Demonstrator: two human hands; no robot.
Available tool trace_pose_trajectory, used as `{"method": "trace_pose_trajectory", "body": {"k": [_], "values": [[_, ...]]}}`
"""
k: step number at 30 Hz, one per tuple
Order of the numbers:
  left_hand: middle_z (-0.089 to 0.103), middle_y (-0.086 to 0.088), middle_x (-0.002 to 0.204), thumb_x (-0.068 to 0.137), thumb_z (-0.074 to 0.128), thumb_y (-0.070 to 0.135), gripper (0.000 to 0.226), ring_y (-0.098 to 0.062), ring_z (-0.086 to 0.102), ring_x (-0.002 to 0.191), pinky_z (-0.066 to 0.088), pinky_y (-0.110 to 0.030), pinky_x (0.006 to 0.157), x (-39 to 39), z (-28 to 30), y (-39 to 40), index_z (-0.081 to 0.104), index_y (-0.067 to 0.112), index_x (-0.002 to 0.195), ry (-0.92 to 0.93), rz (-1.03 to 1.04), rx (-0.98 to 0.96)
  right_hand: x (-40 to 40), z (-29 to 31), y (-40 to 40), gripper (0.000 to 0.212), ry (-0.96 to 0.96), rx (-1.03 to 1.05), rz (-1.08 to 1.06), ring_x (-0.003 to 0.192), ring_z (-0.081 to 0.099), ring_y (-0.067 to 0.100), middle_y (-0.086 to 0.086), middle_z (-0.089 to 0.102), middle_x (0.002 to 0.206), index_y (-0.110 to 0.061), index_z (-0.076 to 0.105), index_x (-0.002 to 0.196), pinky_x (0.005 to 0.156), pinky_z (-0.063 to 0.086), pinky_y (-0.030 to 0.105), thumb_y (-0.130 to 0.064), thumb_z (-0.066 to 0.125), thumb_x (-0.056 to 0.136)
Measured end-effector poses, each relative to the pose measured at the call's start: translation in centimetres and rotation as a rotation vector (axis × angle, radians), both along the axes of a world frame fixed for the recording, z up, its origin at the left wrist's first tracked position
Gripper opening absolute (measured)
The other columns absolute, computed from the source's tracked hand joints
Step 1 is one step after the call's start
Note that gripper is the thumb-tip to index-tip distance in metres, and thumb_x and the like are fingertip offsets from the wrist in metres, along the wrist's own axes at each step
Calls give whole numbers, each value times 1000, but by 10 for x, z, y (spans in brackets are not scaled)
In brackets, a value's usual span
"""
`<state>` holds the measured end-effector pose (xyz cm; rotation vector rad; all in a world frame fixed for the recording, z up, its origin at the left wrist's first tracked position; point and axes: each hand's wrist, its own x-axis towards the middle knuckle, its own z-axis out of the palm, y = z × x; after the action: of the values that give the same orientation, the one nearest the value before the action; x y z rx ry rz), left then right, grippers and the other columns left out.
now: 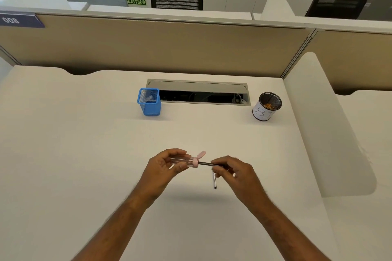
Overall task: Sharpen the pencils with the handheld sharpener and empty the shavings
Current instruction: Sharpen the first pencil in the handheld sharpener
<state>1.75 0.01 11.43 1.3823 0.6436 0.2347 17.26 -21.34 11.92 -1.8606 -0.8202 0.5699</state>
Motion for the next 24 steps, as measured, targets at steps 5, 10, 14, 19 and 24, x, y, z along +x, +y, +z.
{"method": "trace_pose_trajectory", "body": {"k": [5,10,14,19,24], "values": [[87,-6,118,91,88,15,25,-23,81,117,62,-43,107,1,3,-1,82,27,113,5,0,7,1,4,5,16,44,-25,6,57,66,10,-8,69,66,-31,75,93,63,53,20,-28,64,105],[88,2,116,96,85,8,26,-15,81,115,63,-35,104,1,5,-2,81,23,116,46,-42,69,8,5,9,48,258,-113,54,38,52,16,-3,58,48,-23,74,78,55,45,18,-61,51,98],[88,1,117,96,85,12,27,-16,81,116,63,-36,104,1,6,-1,80,30,115,31,-17,69,7,5,6,37,305,-46,80,51,61,14,1,74,72,-31,78,108,58,46,14,-58,53,100],[87,-2,120,98,84,15,28,-23,81,119,66,-37,103,2,7,-2,80,36,114,-4,-2,35,2,2,3,20,119,-21,47,77,76,14,-15,74,98,-47,67,115,74,54,13,-35,69,100],[87,-1,119,95,86,18,27,-21,81,118,65,-36,102,5,8,-3,80,36,114,-9,-8,34,0,2,1,21,8,2,-10,77,76,15,-12,76,85,-35,75,103,72,51,11,-15,69,104]]}}
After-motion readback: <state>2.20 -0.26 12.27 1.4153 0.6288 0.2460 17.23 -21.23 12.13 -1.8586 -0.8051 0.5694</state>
